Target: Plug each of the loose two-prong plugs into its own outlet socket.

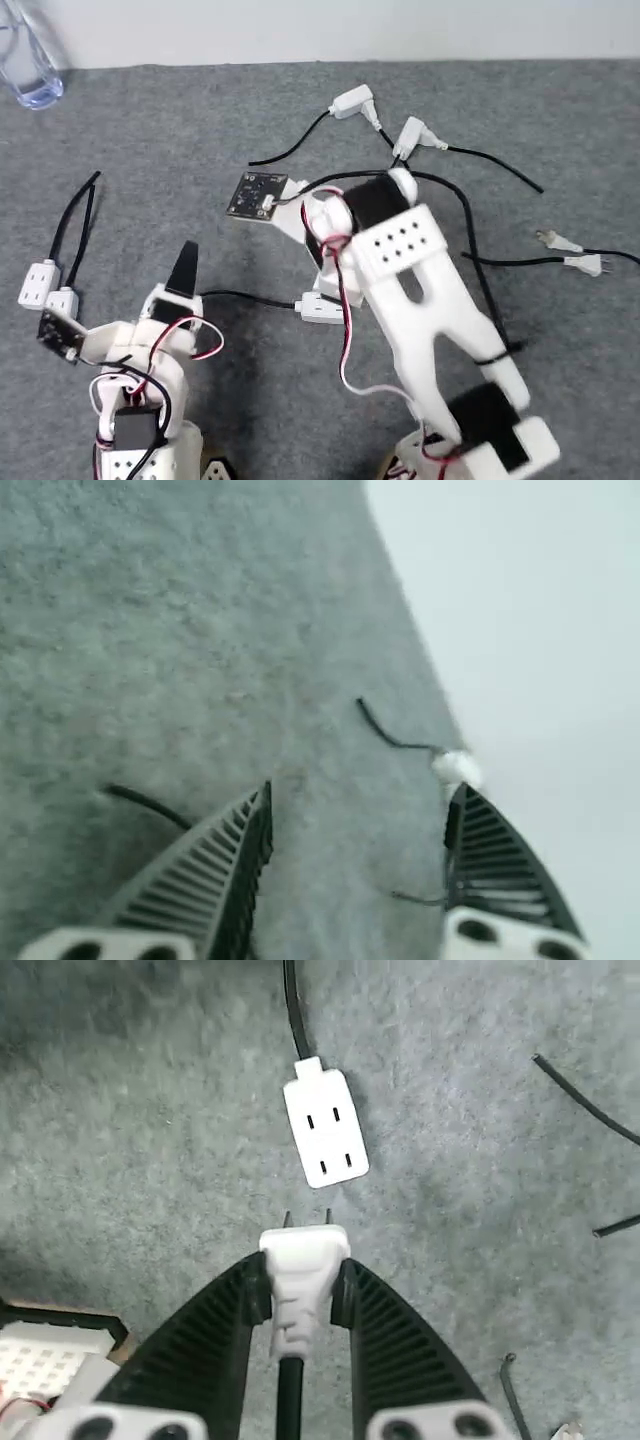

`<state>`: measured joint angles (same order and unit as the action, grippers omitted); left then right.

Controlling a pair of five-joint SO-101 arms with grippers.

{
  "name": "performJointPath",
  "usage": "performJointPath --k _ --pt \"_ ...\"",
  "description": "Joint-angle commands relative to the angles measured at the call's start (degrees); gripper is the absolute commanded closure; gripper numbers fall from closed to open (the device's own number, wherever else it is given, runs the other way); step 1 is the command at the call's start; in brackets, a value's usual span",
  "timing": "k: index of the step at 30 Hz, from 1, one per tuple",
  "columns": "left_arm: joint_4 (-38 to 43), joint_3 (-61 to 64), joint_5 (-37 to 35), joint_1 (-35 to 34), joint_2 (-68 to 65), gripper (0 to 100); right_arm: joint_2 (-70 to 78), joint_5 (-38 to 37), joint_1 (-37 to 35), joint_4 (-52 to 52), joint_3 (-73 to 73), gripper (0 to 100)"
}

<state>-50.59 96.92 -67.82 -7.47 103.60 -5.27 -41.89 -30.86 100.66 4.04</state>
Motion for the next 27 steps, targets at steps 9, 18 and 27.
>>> performJointPath --k 9,18,27 --pt "-4.7 -0.5 12.3 -0.4 0.6 73 9.5 -19.5 1.5 1.3 4.7 99.0" --pt "-4.6 -0.5 12.8 0.0 0.6 73 13.5 -20.5 2.7 -3.0 4.3 99.0" --pt "-4.6 -0.5 12.8 -0.4 0.6 73 16.9 -20.2 3.3 -6.8 4.2 99.0"
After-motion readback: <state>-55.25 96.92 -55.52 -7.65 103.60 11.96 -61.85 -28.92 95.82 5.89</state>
